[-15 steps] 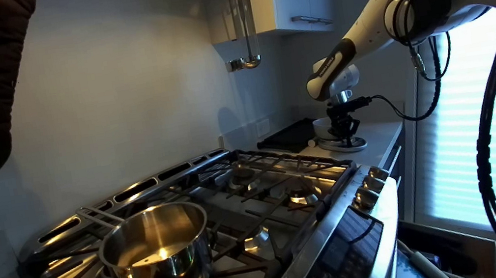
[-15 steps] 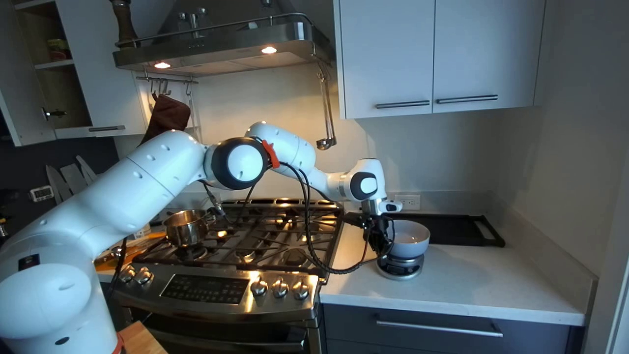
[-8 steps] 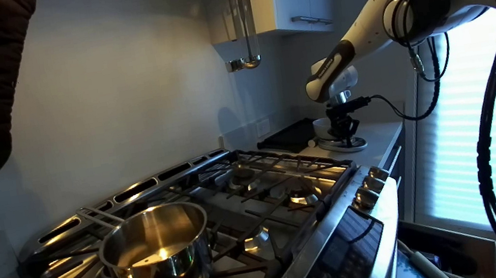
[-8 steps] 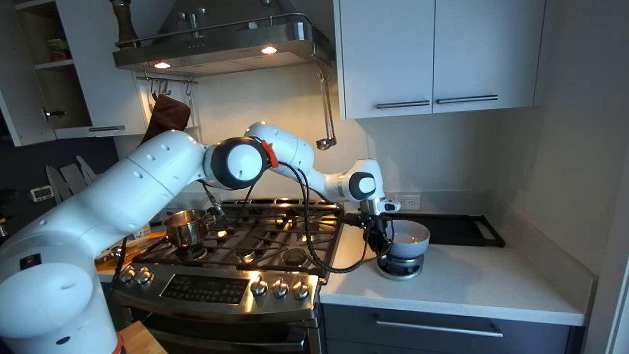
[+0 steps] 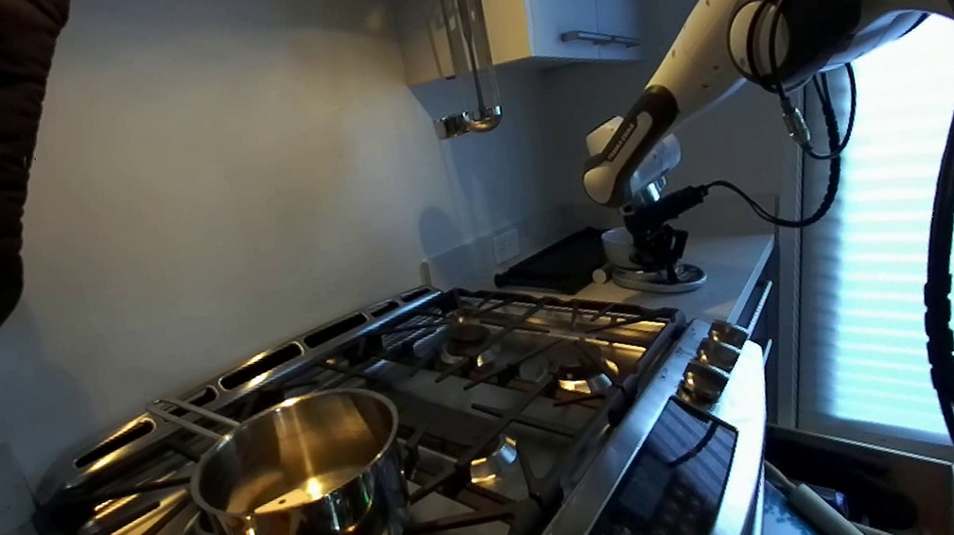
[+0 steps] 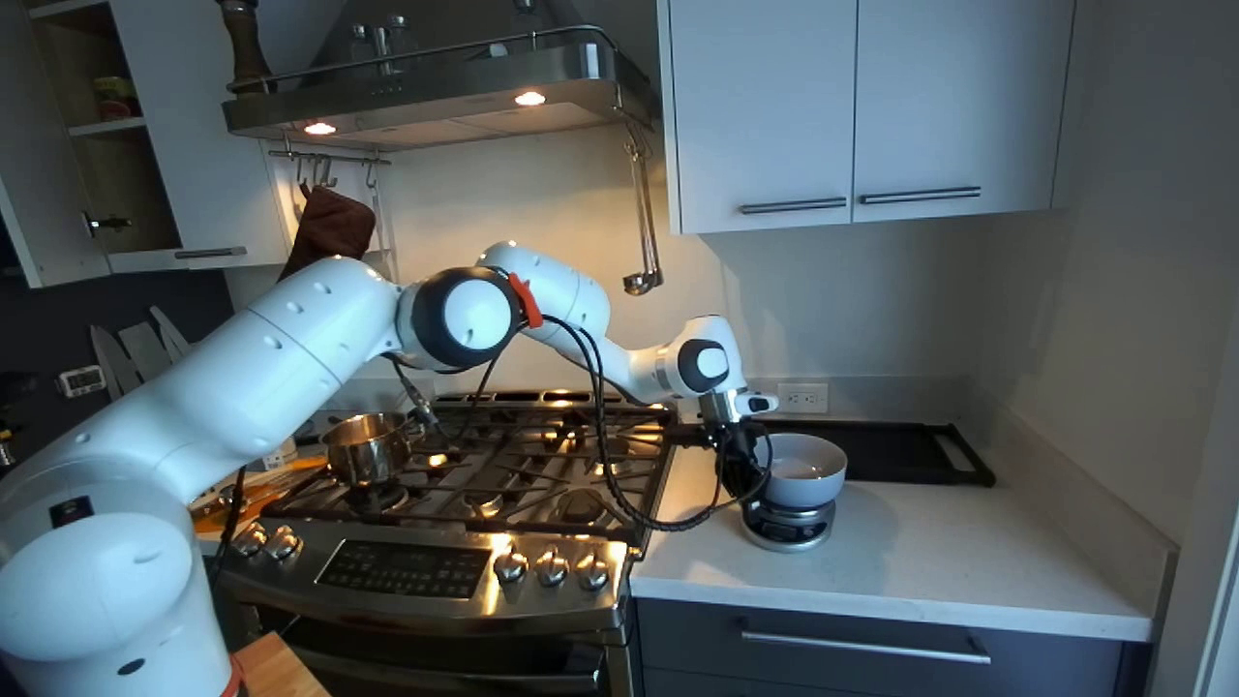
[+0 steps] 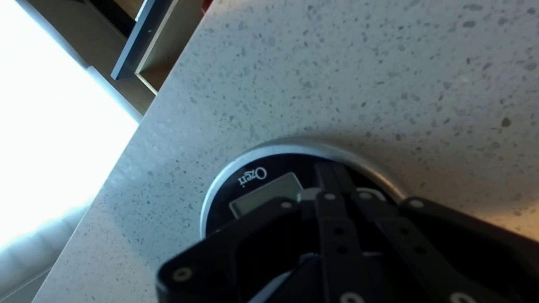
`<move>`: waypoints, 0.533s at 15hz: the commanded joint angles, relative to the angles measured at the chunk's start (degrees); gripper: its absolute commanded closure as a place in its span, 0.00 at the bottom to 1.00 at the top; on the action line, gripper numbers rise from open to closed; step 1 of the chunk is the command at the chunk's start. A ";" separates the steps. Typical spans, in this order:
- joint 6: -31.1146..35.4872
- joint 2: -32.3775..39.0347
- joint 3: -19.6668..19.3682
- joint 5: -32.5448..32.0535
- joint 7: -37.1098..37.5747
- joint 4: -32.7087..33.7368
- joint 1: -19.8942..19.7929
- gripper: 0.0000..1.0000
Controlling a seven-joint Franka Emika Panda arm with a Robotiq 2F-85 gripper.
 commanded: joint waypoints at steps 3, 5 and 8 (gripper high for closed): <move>1.69 1.70 -0.71 -1.20 1.64 -2.08 0.71 1.00; 1.65 0.49 -0.78 -1.04 1.79 -2.33 0.66 1.00; 3.17 -2.29 -0.84 -1.27 1.32 -4.70 0.66 1.00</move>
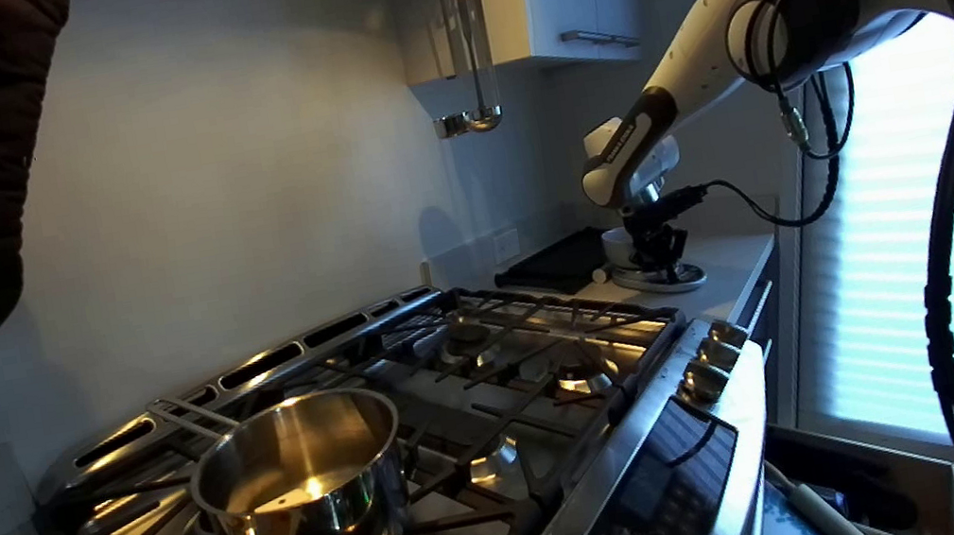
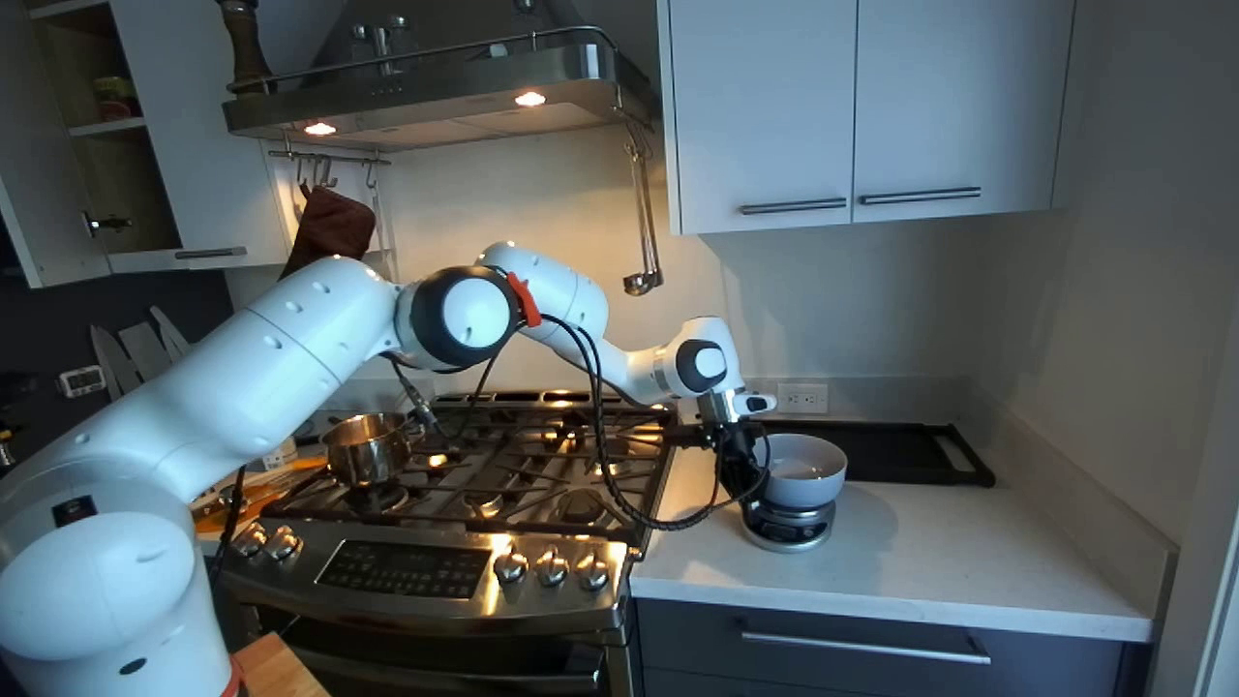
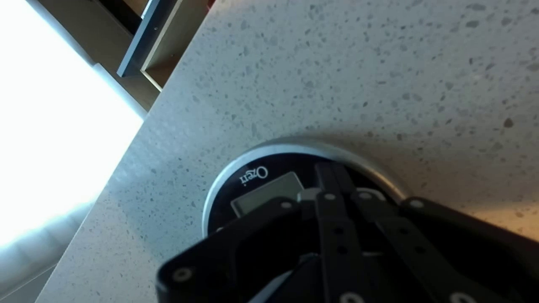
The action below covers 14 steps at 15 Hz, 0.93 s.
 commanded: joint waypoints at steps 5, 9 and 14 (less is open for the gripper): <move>4.38 -4.04 -0.77 -0.62 0.07 -6.92 -0.23 1.00; 5.91 -8.04 0.10 0.36 -1.54 -10.98 -0.91 1.00; 5.89 -19.18 1.96 1.29 -7.84 -20.96 -2.18 1.00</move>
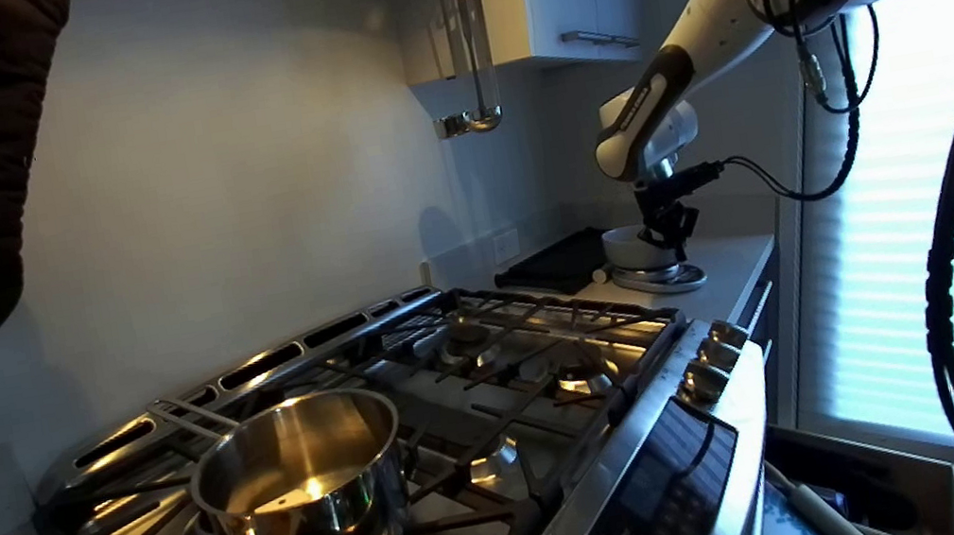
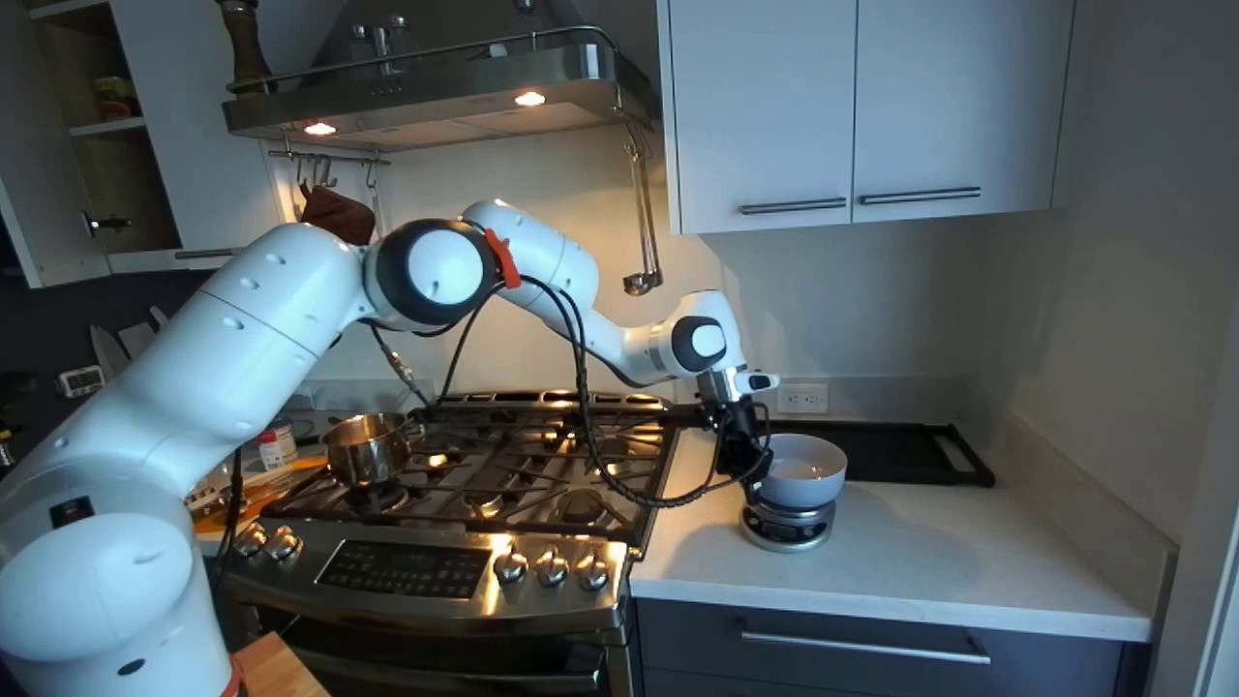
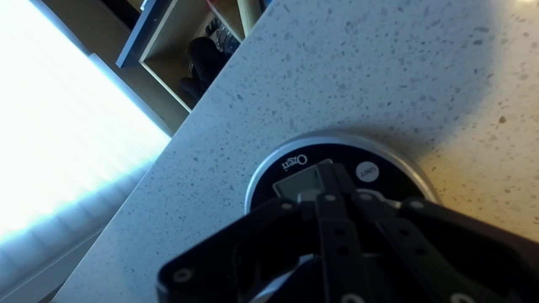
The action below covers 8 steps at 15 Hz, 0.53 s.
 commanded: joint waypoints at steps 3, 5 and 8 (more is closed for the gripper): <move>-0.47 -15.69 2.33 0.93 -7.15 -15.12 -2.03 0.71; -0.80 -19.86 3.17 2.51 -9.02 -18.05 -3.35 0.60; -1.64 -25.66 5.30 9.23 -13.82 -21.37 -6.51 0.35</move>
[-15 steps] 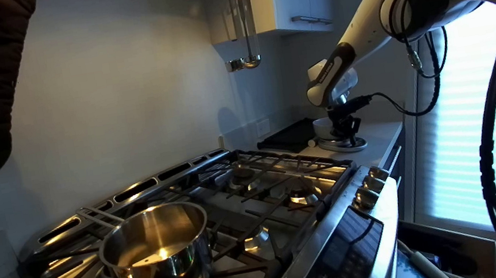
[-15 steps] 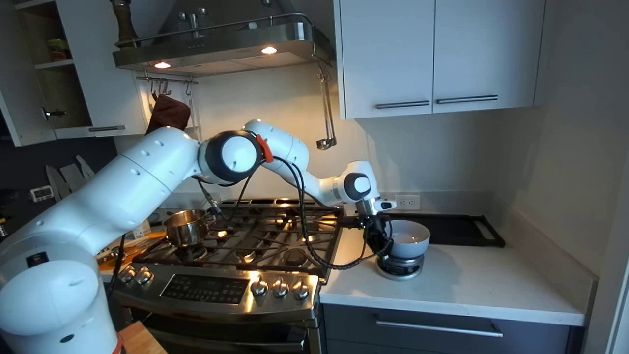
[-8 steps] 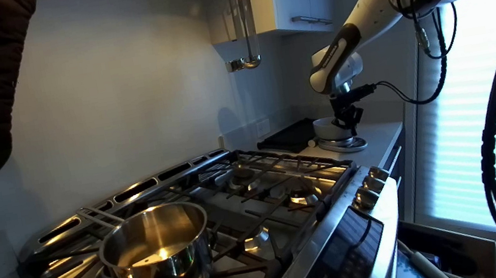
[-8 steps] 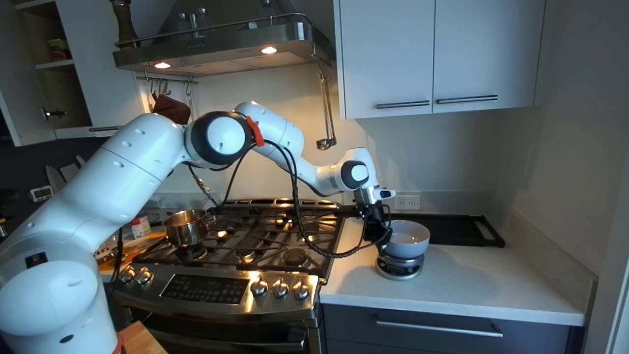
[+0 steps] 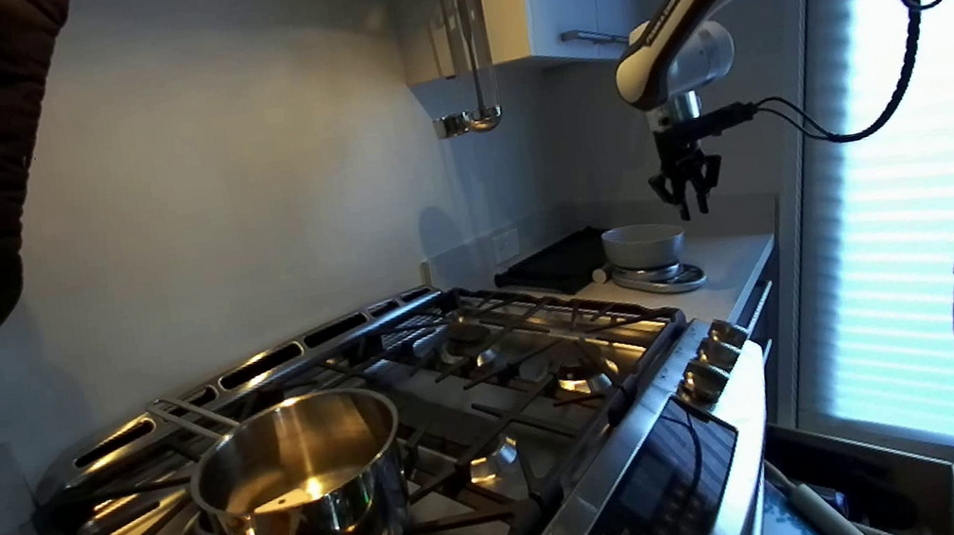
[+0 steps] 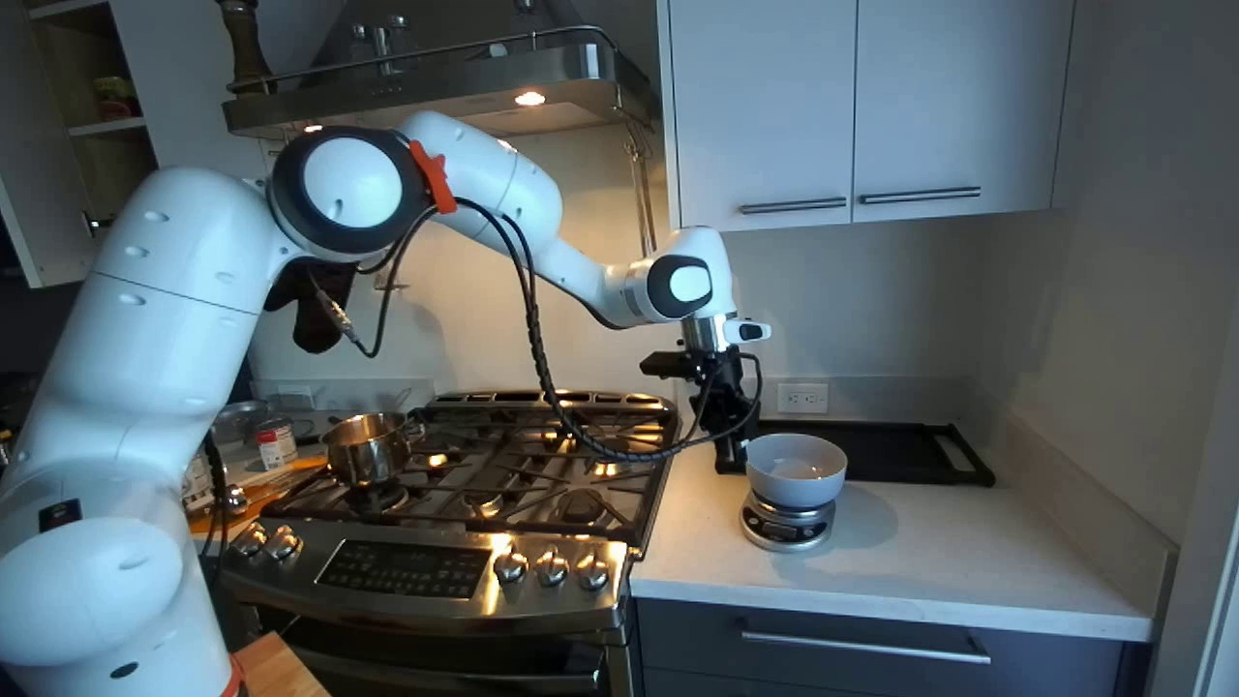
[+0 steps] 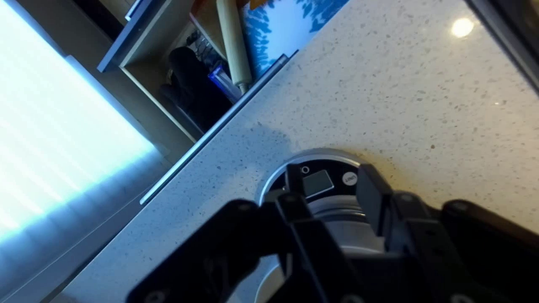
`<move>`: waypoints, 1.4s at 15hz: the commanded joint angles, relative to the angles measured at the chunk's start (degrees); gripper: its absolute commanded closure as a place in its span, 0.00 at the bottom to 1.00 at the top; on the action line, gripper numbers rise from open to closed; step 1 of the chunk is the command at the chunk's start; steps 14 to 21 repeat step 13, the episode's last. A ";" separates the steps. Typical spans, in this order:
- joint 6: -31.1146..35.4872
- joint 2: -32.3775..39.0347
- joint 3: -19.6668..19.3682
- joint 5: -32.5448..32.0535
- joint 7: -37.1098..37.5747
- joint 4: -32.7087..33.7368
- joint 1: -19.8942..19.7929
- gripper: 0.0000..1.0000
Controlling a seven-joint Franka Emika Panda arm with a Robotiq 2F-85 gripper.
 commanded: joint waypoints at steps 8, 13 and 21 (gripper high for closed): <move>-2.49 -15.45 2.58 14.06 -23.68 -9.58 -8.88 0.00; -1.91 -13.38 2.32 12.50 -19.20 -6.82 -7.64 0.00; -1.91 -13.38 2.32 12.50 -19.20 -6.82 -7.64 0.00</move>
